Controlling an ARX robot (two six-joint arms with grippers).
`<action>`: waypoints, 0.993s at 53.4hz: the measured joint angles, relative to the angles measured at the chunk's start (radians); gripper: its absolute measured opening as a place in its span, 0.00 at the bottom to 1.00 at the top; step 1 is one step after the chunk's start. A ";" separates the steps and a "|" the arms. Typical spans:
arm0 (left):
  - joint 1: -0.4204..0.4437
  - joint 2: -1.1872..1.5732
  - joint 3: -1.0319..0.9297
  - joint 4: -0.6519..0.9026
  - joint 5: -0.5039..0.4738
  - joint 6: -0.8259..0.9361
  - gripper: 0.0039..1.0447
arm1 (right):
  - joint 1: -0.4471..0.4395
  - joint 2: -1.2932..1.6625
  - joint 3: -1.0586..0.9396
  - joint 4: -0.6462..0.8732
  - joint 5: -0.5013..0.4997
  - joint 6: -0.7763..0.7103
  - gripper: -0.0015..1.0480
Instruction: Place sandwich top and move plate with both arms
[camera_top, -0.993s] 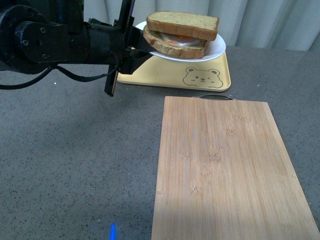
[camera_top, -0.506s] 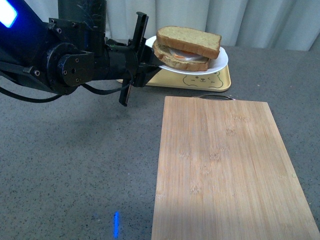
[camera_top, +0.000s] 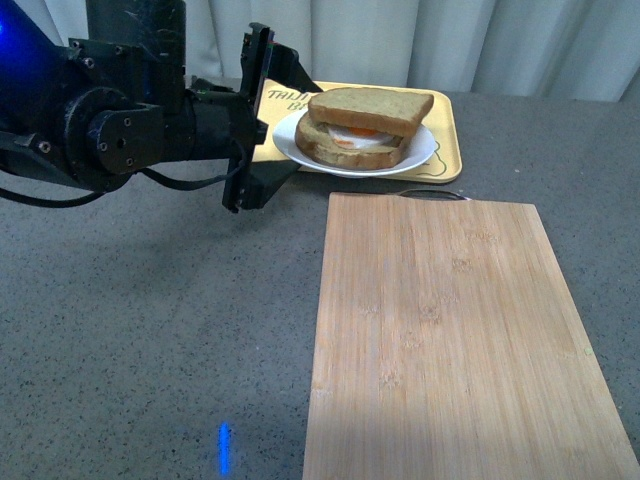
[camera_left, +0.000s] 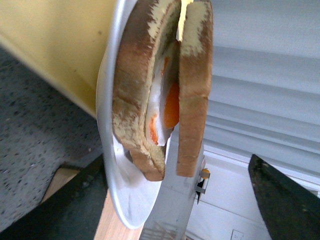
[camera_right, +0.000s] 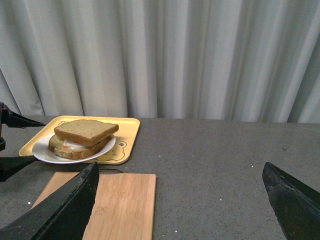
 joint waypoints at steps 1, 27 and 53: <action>0.002 -0.003 -0.007 -0.003 0.000 0.002 0.90 | 0.000 0.000 0.000 0.000 0.000 0.000 0.91; 0.025 -0.308 -0.548 0.554 -0.646 0.868 0.64 | 0.000 0.000 0.000 0.000 0.000 0.000 0.91; 0.143 -0.854 -1.078 0.598 -0.567 1.309 0.03 | 0.000 0.000 0.000 0.000 0.000 0.000 0.91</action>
